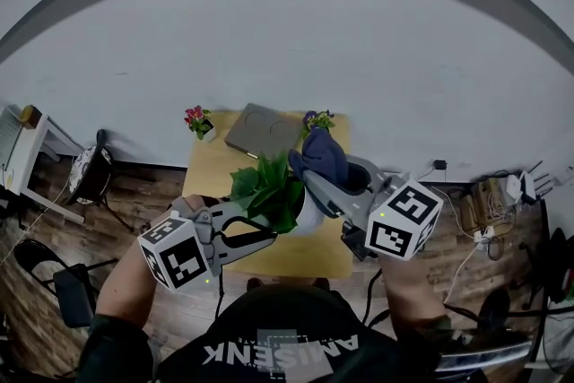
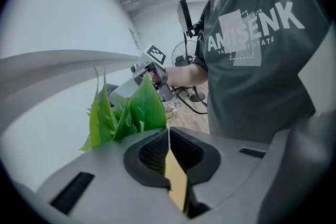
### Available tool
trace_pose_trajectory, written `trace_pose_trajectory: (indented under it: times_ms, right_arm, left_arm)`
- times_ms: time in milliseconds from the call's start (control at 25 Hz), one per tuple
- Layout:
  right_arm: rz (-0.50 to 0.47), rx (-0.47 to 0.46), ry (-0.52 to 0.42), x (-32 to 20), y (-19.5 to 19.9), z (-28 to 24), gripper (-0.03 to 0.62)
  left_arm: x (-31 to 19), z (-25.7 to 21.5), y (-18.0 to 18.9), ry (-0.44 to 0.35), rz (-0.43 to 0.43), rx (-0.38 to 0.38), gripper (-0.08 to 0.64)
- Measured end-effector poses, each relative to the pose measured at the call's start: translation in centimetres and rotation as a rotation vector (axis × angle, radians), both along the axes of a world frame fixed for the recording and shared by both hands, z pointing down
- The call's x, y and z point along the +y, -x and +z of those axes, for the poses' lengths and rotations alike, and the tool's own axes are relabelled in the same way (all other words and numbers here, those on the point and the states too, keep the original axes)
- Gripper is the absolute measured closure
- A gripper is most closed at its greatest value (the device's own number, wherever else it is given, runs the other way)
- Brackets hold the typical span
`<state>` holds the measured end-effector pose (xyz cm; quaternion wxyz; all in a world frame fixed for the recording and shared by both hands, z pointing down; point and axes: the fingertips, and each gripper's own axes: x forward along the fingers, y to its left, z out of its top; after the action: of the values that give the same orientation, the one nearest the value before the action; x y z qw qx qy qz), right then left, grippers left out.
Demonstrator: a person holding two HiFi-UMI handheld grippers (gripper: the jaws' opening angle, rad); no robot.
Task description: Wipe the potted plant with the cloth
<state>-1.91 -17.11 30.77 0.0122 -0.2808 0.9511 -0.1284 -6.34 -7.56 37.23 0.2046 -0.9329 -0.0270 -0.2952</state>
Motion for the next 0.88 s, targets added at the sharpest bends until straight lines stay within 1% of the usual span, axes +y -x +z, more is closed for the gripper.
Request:
trace_pose_trajectory:
  times_ms: [360,600,720,880]
  right_arm:
    - [-0.009,-0.011,0.088,1.3,-1.0,3.7,0.468]
    - [0.018,-0.015,0.180,1.3,-2.0,7.0,0.468]
    - [0.032,-0.014,0.217,1.4,-2.4,8.4,0.468]
    - [0.047,0.007,0.258,1.6,-3.1,10.2,0.468]
  left_arm:
    - [0.3,-0.1,0.6,0.016,-0.018,0.025,0.552]
    - [-0.1,-0.2,0.8,0.025,-0.011,0.010,0.551]
    - [-0.2,0.1,0.9,0.014,-0.002,0.008,0.549]
    - [0.0,0.0,0.9,0.017,0.008,0.004,0.548]
